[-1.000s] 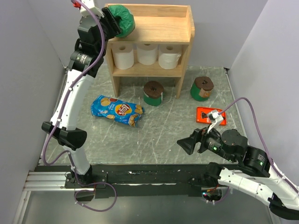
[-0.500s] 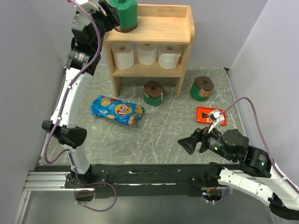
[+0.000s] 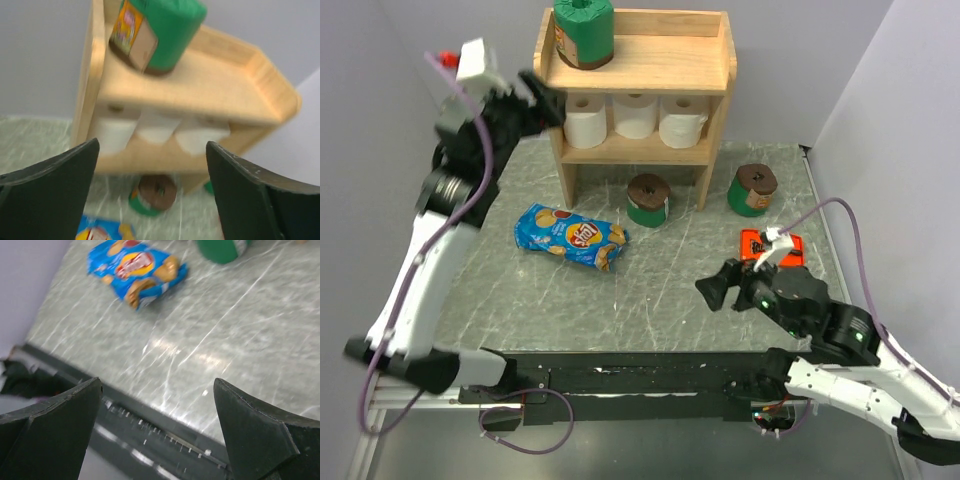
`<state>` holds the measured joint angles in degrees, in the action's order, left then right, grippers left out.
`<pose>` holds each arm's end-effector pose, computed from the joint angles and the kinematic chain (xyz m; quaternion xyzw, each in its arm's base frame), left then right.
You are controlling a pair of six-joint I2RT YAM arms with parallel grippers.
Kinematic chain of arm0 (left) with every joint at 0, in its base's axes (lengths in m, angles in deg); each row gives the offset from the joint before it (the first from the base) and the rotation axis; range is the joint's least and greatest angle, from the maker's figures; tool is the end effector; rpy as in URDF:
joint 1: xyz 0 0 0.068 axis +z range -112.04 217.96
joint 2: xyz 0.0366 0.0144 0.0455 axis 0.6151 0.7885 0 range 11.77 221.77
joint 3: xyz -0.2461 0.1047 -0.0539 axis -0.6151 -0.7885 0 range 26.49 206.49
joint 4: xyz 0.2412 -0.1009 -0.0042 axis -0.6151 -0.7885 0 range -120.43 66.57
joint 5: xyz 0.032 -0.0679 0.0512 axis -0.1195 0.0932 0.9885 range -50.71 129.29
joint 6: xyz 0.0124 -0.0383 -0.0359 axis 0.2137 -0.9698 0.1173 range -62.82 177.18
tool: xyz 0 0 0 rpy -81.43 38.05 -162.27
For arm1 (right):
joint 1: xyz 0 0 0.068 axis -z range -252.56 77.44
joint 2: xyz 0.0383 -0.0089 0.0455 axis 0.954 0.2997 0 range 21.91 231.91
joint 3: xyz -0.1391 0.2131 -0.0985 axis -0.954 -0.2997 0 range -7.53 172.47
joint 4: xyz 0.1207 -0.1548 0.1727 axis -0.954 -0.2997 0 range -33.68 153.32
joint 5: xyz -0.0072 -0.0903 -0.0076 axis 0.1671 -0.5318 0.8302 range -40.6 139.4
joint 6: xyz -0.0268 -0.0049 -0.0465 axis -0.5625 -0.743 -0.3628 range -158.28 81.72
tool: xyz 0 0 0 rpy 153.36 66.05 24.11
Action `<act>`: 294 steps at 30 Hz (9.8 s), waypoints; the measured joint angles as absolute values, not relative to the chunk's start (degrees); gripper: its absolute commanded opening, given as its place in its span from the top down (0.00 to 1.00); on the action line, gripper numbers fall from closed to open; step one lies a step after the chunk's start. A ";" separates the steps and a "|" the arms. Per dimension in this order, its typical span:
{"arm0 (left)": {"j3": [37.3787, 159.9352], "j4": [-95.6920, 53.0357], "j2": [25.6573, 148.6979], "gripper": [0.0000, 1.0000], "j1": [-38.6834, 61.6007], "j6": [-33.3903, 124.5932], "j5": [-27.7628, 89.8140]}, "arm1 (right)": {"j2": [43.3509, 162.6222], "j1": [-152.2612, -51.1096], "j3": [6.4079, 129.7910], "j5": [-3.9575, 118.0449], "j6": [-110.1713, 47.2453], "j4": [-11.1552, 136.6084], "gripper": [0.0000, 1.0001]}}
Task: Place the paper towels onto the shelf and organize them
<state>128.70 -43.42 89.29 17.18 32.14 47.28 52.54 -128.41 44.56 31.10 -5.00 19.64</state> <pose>0.2535 -0.0910 0.5370 -0.0763 0.6734 -0.2422 0.6943 0.0647 0.0752 0.3529 -0.0734 0.8211 0.2922 0.4848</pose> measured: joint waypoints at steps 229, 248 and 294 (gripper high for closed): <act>108.22 -47.05 114.55 0.07 -18.27 26.35 46.93 | 59.99 -85.53 36.41 61.35 -5.79 31.16 0.20; 97.49 -47.88 82.29 0.04 -5.66 33.78 52.39 | 70.99 -88.11 36.28 63.64 -0.43 35.97 0.27; 81.27 -47.97 65.48 0.04 -5.79 42.92 65.18 | 102.24 -102.84 43.18 51.47 3.61 43.27 0.56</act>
<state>81.27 -47.97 65.48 -5.79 42.92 65.18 102.24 -102.84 43.18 51.47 3.61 43.27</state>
